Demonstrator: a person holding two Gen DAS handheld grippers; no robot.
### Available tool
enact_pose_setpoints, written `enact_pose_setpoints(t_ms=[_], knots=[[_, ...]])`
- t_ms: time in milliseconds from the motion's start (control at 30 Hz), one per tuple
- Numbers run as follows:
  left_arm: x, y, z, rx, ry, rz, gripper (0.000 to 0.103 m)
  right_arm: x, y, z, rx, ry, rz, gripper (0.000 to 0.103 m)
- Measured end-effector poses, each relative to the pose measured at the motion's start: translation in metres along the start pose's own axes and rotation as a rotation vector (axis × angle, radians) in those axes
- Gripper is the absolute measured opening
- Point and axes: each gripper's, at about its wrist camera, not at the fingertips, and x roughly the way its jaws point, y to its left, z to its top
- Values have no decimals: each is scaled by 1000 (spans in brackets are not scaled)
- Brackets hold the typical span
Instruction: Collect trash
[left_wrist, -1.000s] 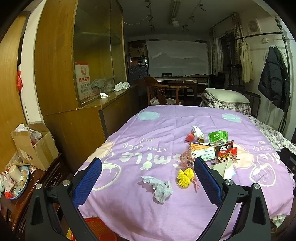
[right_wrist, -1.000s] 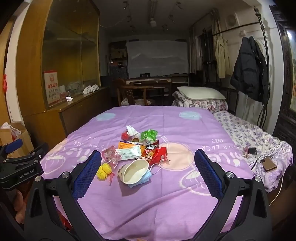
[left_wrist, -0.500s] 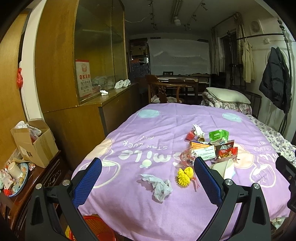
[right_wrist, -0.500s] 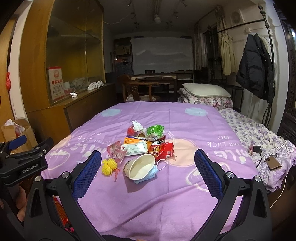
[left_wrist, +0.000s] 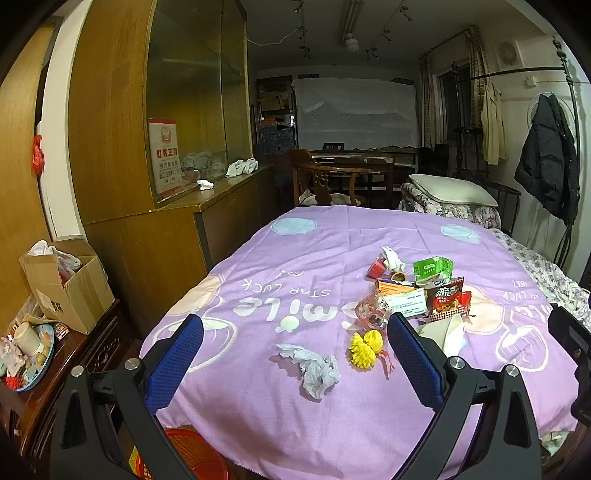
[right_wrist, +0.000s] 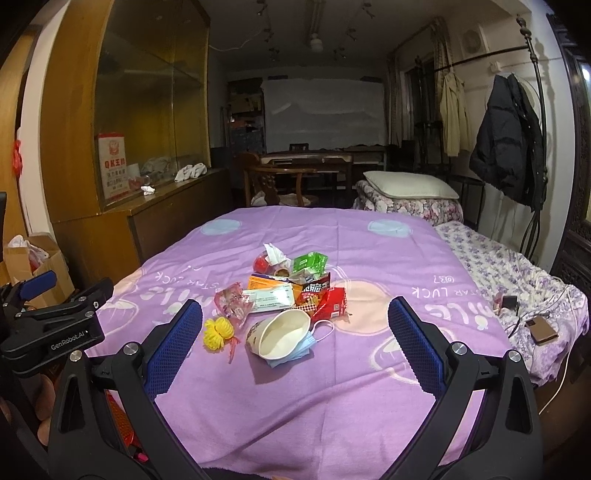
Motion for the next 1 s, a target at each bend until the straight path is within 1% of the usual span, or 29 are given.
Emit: enact_pose_setpoints(t_ms=[1000], knots=[[1, 1, 0, -8, 8, -1, 97, 4, 9, -2, -3, 12, 14, 96]])
